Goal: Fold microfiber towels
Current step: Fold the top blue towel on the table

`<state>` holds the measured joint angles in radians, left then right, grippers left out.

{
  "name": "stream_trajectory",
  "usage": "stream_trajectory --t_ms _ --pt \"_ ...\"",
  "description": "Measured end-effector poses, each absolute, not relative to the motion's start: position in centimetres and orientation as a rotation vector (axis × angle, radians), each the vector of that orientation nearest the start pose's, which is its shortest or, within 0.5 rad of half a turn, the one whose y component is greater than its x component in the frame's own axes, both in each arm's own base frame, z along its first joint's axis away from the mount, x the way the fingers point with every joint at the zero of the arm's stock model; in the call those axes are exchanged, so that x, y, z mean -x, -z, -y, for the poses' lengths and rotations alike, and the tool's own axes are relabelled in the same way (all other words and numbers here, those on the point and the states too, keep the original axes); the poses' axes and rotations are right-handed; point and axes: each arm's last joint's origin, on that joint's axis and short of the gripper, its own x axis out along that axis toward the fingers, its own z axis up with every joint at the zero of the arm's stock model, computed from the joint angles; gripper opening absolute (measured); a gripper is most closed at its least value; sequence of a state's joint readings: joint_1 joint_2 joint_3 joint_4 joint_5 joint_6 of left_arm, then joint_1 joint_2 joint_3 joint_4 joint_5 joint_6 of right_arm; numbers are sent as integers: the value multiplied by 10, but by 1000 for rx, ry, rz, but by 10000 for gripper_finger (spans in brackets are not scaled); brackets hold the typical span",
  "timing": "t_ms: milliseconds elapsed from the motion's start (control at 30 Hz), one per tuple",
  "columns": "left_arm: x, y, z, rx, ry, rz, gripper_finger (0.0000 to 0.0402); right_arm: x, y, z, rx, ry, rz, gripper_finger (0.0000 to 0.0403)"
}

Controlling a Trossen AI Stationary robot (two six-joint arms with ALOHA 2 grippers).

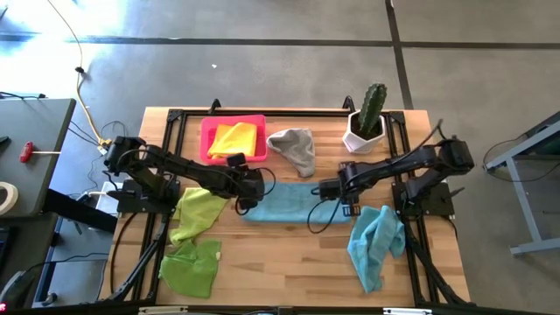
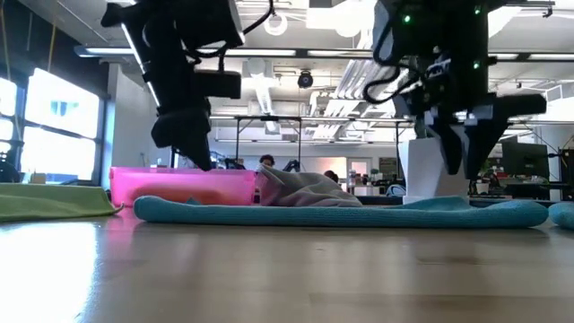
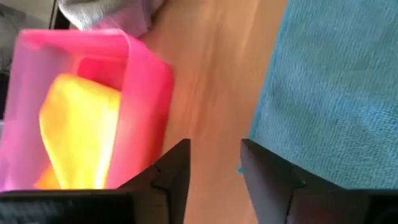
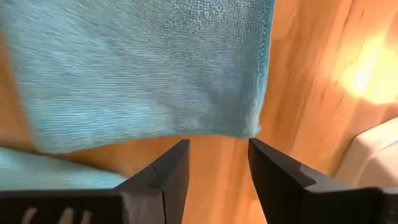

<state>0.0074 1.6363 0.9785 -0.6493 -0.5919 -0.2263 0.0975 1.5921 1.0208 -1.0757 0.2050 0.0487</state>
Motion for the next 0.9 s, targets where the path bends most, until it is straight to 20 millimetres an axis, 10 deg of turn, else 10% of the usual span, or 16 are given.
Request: stream_trajectory --t_ms 300,900 --pt "-303 -178 -5 -93 -205 -1205 134 -213 -203 -16 -85 235 -1281 145" --pt "-286 -137 -4 39 -234 -1144 112 -180 -167 -14 -682 573 -1170 202"
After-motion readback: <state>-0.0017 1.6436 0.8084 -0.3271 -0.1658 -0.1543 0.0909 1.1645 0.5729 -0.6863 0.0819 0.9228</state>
